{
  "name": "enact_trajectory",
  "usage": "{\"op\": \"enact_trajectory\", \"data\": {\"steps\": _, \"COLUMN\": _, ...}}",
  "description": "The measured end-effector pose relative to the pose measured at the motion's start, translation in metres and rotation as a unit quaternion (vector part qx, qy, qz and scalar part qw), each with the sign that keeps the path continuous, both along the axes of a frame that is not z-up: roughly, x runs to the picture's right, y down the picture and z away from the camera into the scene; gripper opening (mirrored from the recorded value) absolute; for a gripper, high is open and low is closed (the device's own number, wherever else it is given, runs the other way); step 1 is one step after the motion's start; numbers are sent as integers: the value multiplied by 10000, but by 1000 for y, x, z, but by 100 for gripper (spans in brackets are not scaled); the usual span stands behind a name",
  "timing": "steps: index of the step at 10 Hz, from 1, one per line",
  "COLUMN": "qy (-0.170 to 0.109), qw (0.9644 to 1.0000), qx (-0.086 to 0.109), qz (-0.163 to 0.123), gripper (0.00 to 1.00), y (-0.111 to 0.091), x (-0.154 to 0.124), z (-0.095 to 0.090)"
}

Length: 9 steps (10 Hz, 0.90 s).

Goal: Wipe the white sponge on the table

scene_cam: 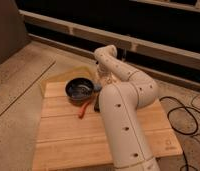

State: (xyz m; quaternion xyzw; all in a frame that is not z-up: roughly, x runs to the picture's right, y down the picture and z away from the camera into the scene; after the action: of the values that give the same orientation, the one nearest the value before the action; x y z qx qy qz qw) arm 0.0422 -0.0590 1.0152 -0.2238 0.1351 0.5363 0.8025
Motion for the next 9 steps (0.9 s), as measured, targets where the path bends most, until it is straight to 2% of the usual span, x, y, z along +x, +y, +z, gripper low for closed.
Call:
{"op": "enact_trajectory", "data": {"steps": 5, "qy": 63, "qw": 9997, "qx": -237, "qz": -18, "gripper": 65, "y": 19, "x": -2, "z": 11}}
{"op": "enact_trajectory", "data": {"steps": 9, "qy": -114, "qw": 9995, "qx": -280, "qz": -75, "gripper": 65, "y": 20, "x": -22, "z": 19}}
